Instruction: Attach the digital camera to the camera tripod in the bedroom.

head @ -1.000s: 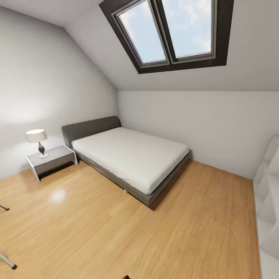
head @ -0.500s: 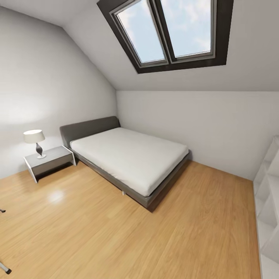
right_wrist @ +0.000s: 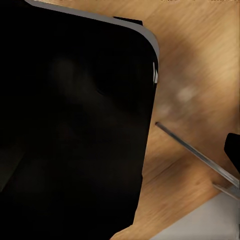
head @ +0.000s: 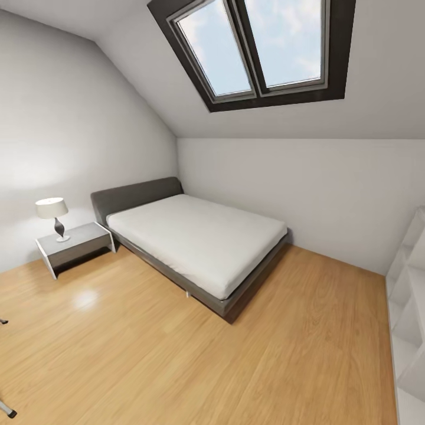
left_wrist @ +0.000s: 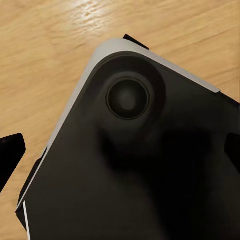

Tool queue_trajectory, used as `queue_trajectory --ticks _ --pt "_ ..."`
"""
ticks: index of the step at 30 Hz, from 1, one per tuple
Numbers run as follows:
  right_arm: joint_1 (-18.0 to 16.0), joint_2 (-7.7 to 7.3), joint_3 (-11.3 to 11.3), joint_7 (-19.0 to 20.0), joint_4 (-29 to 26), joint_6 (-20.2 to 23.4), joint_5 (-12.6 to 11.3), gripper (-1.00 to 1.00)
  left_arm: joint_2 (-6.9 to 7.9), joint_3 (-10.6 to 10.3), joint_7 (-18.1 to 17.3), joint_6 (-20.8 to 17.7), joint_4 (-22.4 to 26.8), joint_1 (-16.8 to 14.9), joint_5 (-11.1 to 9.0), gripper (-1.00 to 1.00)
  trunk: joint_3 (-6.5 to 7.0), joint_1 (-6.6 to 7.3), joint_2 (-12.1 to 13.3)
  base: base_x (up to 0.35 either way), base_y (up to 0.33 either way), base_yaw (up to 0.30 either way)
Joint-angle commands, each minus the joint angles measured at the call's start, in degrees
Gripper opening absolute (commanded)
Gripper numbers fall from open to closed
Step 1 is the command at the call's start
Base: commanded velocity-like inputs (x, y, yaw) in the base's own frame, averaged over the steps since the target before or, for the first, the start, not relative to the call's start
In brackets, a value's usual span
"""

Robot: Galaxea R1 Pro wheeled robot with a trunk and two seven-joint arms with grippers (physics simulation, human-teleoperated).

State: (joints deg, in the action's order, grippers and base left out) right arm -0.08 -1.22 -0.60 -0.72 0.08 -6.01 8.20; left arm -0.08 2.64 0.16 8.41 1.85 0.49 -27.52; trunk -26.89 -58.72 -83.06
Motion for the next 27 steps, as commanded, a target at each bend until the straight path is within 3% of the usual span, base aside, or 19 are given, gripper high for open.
queue_trajectory --ticks 1,27 --pt "-0.01 -0.01 -0.10 -0.07 0.01 -0.14 0.50 1.00 -0.01 0.26 0.02 0.05 0.10 0.03 0.09 1.00 -0.04 0.00 -0.02 0.069 -0.078 0.000" --pt "-0.01 -0.01 -0.10 -0.07 0.01 -0.14 0.61 1.00 -0.04 0.17 0.02 0.09 0.17 0.03 0.13 1.00 -0.04 0.00 -0.02 0.023 -0.028 0.000"
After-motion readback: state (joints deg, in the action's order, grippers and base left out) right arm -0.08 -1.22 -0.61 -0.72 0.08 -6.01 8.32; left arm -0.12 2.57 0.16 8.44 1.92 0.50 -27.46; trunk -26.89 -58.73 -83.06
